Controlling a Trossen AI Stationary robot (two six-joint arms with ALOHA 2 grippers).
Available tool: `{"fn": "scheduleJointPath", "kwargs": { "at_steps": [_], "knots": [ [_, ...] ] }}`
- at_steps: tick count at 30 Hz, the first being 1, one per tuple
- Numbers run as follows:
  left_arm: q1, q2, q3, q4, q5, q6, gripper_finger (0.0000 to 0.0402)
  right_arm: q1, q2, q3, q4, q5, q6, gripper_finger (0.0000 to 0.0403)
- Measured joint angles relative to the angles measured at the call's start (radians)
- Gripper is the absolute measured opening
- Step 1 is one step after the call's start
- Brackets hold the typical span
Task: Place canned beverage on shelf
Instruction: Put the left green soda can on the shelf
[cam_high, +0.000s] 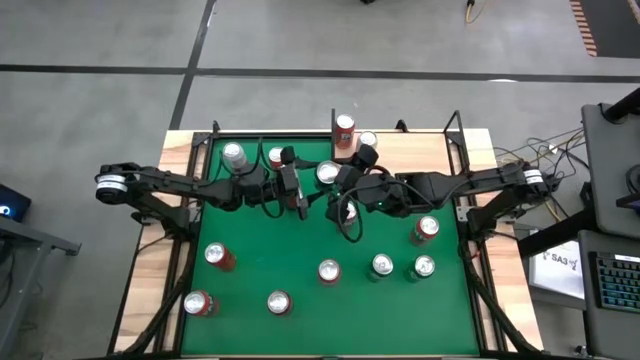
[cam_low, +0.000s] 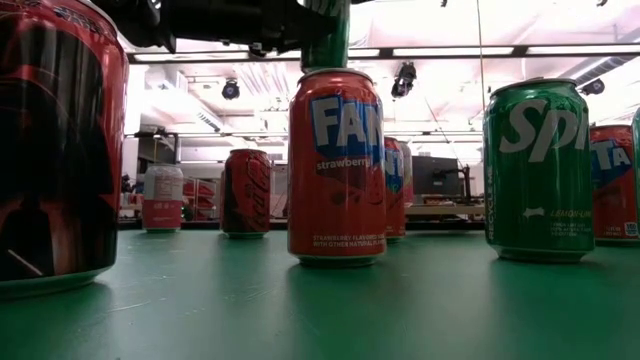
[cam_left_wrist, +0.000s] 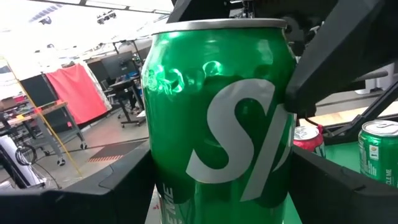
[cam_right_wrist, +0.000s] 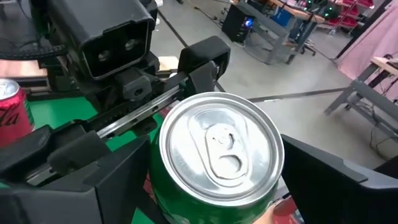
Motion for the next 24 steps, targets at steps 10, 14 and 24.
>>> {"fn": "scheduleJointPath", "kwargs": {
  "at_steps": [10, 14, 24],
  "knots": [
    [0.0, -0.001, 0.002, 0.009, 0.013, 0.009, 0.0342, -0.007, -0.03, 0.0, -0.042, -0.013, 0.026, 0.0282],
    [-0.002, -0.016, 0.002, -0.002, 0.017, 0.01, 0.0341, -0.021, -0.088, 0.024, -0.164, -0.007, 0.08, 0.0282],
    [-0.002, -0.1, -0.006, -0.092, 0.014, 0.008, 0.0339, -0.123, -0.252, -0.01, -0.521, -0.003, 0.218, 0.0282]
  ]
}}
